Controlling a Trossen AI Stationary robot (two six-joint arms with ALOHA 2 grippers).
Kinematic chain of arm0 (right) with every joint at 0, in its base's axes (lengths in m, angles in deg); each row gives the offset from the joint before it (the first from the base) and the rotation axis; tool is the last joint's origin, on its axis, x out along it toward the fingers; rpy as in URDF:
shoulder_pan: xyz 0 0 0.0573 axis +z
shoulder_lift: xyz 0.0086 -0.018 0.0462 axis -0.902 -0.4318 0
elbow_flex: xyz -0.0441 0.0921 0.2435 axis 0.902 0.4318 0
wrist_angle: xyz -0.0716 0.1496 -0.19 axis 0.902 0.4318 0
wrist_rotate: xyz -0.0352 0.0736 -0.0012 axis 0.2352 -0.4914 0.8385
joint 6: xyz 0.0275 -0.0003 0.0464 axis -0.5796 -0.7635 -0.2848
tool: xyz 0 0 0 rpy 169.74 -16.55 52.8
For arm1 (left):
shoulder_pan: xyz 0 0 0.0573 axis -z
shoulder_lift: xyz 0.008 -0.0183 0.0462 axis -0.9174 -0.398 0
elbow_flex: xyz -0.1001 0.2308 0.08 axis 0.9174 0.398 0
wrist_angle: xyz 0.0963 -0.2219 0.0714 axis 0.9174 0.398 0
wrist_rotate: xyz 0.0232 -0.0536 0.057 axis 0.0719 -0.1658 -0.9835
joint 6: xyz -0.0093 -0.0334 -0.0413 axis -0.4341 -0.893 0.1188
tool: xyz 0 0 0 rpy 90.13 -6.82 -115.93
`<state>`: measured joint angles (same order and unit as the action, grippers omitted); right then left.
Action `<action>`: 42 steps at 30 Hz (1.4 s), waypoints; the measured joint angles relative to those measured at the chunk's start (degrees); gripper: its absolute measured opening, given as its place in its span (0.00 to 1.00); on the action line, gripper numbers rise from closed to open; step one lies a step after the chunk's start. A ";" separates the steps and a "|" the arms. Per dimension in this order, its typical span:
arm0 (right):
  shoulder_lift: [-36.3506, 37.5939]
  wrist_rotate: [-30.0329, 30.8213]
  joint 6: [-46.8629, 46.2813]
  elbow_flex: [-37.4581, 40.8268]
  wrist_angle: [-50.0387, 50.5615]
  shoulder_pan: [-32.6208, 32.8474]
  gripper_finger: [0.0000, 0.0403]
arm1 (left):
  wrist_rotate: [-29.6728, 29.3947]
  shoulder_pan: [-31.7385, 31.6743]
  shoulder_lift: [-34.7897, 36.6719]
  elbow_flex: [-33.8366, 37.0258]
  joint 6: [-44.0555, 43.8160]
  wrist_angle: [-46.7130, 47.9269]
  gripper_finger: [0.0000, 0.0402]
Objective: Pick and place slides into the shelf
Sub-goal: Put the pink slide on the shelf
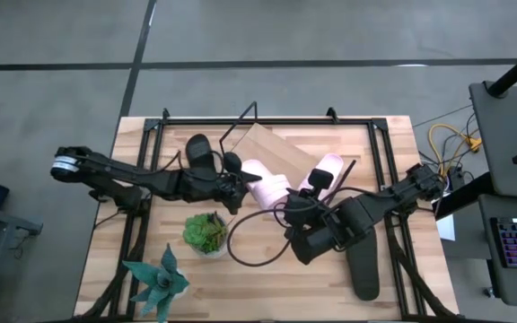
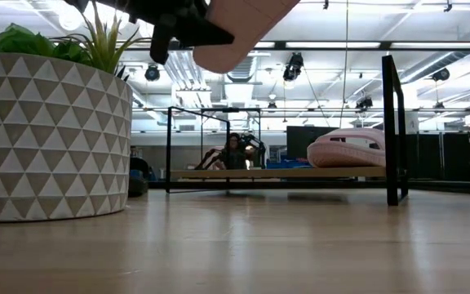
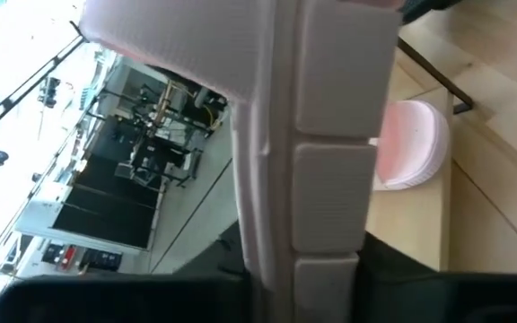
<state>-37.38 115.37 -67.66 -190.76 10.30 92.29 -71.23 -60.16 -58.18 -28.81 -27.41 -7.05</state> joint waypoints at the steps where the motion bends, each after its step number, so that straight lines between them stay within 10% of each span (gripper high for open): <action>1: 0.00 -0.25 0.37 0.00 0.08 -0.02 0.03 | 0.12 0.04 -0.07 -0.03 0.06 0.01 0.11; 16: 0.59 -1.30 9.07 -3.42 0.32 7.14 0.03 | 10.32 0.09 2.63 0.06 5.62 0.82 0.11; 33: 1.02 16.69 10.07 -4.07 1.36 21.16 0.03 | 22.08 0.04 3.13 1.55 9.47 -1.60 0.11; 42: 1.43 11.82 8.62 -4.01 0.23 22.18 0.07 | 34.93 0.31 4.73 2.86 13.68 -2.37 0.11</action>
<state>-35.96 127.18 -59.04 -194.77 10.53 114.47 -36.30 -59.85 -53.44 -25.95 -13.74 -9.42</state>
